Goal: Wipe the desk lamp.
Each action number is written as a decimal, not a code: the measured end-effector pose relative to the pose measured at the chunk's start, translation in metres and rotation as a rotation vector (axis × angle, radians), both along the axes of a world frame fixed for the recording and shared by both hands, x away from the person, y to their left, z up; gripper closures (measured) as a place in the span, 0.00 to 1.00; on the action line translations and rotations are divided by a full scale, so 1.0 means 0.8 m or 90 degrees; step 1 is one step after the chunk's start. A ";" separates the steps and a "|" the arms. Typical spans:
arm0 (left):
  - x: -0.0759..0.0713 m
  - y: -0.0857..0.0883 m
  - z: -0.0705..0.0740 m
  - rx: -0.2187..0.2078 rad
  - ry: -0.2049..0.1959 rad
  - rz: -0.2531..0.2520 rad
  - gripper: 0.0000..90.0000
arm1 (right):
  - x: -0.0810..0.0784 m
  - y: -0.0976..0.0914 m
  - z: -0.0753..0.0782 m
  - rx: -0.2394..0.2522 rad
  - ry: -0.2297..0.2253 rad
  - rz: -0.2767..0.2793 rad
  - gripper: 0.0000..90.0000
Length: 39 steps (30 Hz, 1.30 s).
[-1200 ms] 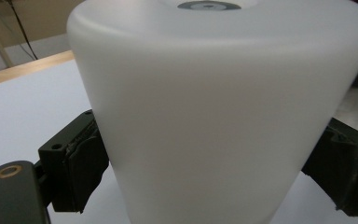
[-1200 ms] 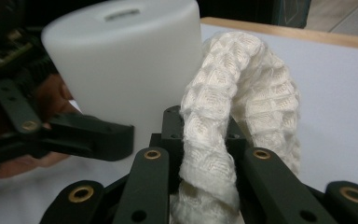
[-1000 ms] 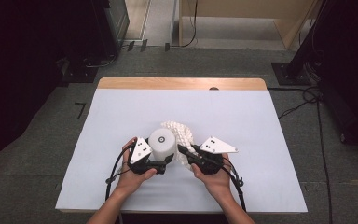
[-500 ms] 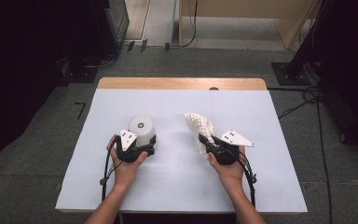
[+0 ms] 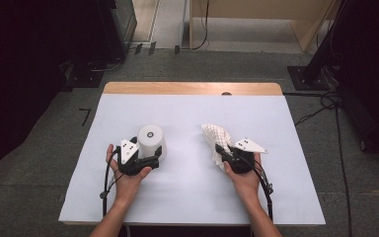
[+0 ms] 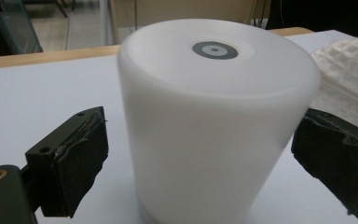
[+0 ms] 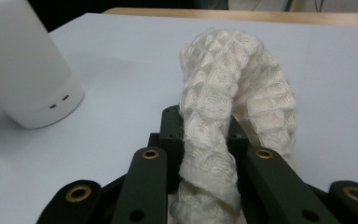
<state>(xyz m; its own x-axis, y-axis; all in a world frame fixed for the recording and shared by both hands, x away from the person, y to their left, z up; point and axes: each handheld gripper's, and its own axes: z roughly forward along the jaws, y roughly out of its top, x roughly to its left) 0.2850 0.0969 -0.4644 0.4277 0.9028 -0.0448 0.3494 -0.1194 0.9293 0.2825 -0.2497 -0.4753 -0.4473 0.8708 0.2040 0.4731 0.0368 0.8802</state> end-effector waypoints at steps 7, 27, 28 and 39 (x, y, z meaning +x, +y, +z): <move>-0.024 0.016 0.020 0.003 -0.022 -0.004 0.04 | 0.004 -0.024 -0.003 0.003 0.040 -0.074 0.55; -0.057 0.125 0.006 0.004 0.013 0.065 0.04 | -0.064 -0.166 -0.006 -0.064 0.061 -0.200 0.00; -0.058 0.130 0.004 0.004 0.014 0.068 0.04 | -0.067 -0.173 -0.007 -0.063 0.060 -0.207 0.00; -0.062 0.160 -0.013 0.009 0.040 0.087 0.04 | -0.089 -0.214 -0.016 -0.079 0.029 -0.252 0.00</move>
<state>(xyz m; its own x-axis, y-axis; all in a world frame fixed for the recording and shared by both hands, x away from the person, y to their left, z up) 0.2352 0.2247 -0.4746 0.2979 0.9530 -0.0550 0.4208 -0.0794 0.9037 0.2111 -0.4206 -0.4883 -0.0659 0.9930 0.0982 0.5104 -0.0510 0.8584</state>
